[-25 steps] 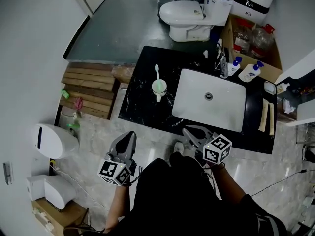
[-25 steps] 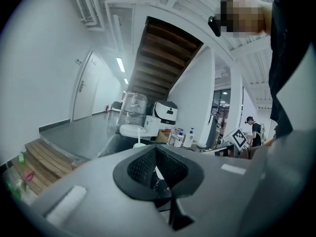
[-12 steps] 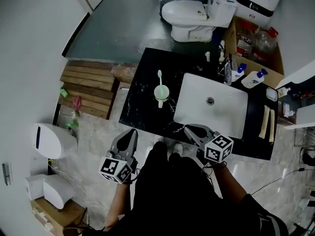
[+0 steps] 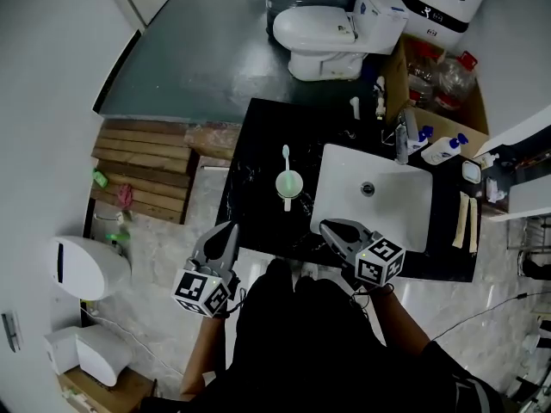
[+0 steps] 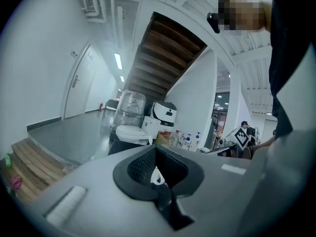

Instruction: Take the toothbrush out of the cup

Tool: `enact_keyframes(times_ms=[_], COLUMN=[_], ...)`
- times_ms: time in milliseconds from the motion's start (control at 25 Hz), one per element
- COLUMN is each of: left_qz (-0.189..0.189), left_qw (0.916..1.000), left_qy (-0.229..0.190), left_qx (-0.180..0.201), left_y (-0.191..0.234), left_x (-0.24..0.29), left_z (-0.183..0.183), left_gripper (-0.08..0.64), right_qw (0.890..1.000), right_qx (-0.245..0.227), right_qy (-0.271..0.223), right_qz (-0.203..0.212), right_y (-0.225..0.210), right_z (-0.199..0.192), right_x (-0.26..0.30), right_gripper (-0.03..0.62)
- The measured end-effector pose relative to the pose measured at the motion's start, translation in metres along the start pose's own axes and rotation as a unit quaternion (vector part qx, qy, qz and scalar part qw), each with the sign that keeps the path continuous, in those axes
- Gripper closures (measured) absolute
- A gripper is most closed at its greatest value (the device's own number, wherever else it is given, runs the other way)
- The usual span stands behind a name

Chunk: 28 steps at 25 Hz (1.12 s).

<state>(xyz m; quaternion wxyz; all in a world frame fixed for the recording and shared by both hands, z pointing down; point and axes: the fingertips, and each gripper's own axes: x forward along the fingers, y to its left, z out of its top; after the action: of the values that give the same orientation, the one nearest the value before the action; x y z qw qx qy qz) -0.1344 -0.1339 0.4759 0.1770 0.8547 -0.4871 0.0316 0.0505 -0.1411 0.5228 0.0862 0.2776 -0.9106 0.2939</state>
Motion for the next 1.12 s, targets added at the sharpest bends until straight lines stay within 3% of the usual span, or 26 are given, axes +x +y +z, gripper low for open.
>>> enact_keyframes(times_ms=[600, 920, 1120], left_qz=[-0.05, -0.067, -0.053], left_qw=[0.9987, 0.9976, 0.9984], left_qy=[0.003, 0.007, 0.019], left_qx=[-0.007, -0.019, -0.012], left_y=[0.056, 0.042, 0.039], left_x=[0.032, 0.044, 0.048], left_z=[0.011, 0.01, 0.004], left_gripper=[0.552, 0.552, 0.551], right_qw=[0.999, 0.999, 0.999], right_qx=[-0.007, -0.024, -0.029], right_qy=[-0.011, 0.004, 0.017], right_qz=[-0.05, -0.034, -0.025], right_y=[-0.017, -0.029, -0.04], right_z=[0.035, 0.043, 0.043], right_x=[0.059, 0.078, 0.087], right_gripper=[0.577, 0.575, 0.575])
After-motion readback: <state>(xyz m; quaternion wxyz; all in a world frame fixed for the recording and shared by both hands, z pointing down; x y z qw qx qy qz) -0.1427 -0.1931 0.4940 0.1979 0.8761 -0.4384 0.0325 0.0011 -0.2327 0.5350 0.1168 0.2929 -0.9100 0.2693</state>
